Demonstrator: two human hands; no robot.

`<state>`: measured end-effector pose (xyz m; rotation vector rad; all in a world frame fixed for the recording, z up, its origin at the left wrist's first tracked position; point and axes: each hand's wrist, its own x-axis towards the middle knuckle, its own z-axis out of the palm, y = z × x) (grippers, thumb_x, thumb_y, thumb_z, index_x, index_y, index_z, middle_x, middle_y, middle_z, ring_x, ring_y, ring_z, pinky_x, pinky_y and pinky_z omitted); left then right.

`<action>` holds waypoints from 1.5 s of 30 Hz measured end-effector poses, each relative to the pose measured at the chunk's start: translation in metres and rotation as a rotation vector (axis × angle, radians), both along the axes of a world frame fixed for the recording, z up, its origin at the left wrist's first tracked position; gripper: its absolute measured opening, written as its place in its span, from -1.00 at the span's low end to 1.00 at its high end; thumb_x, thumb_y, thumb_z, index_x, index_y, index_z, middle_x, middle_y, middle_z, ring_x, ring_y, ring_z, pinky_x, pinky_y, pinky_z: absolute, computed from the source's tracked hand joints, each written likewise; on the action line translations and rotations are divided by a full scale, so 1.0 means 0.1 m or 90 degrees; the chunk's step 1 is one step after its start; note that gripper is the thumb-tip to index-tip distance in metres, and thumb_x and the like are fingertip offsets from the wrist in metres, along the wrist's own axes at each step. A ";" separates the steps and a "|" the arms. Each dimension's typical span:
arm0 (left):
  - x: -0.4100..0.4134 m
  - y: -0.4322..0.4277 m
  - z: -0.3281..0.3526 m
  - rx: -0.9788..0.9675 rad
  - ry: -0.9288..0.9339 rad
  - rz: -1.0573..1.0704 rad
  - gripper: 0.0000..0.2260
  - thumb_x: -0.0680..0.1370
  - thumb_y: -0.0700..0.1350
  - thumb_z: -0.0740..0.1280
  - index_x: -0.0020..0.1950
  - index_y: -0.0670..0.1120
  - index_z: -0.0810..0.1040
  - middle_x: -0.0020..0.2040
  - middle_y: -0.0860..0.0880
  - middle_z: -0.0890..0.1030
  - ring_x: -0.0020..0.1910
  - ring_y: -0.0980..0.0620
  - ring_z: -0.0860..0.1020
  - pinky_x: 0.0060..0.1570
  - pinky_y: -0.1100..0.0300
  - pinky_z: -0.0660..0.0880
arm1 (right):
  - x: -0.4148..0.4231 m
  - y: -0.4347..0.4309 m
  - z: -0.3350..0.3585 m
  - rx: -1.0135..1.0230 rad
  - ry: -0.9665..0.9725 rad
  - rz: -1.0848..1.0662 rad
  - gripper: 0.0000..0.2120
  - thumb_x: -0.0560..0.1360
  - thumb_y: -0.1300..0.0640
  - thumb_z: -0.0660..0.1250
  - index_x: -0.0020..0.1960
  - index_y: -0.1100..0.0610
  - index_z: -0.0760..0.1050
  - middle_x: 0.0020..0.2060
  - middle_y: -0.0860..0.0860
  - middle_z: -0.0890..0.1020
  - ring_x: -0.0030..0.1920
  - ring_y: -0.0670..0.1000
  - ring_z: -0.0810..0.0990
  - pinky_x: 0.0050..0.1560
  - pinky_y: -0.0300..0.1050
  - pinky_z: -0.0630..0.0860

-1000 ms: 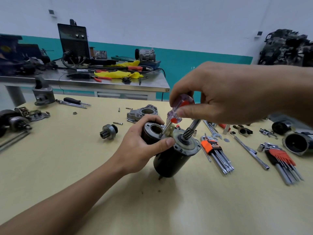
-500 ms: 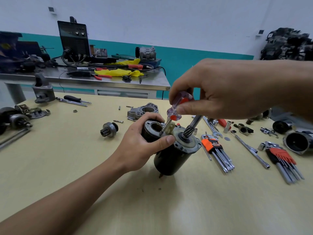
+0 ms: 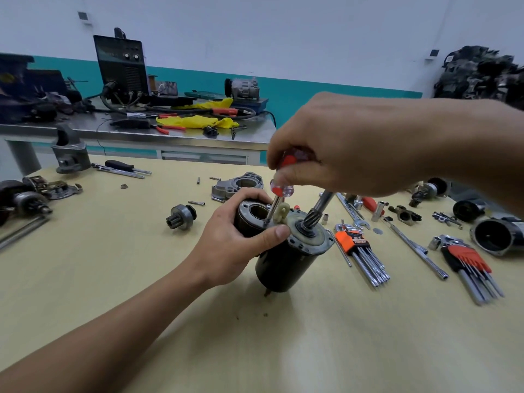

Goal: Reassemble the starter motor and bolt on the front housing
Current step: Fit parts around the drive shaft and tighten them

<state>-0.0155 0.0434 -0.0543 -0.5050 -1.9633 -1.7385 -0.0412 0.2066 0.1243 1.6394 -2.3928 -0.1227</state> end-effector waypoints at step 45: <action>0.01 0.02 0.00 -0.006 -0.009 0.012 -0.64 0.39 0.02 0.54 0.08 -0.03 0.51 -0.17 0.16 0.64 -0.23 0.21 0.62 -0.29 0.35 0.53 | 0.00 -0.08 -0.03 0.106 -0.115 -0.001 -0.74 0.55 0.09 0.36 -0.10 -0.22 0.33 -0.07 -0.20 0.46 -0.08 -0.17 0.47 -0.11 -0.13 0.45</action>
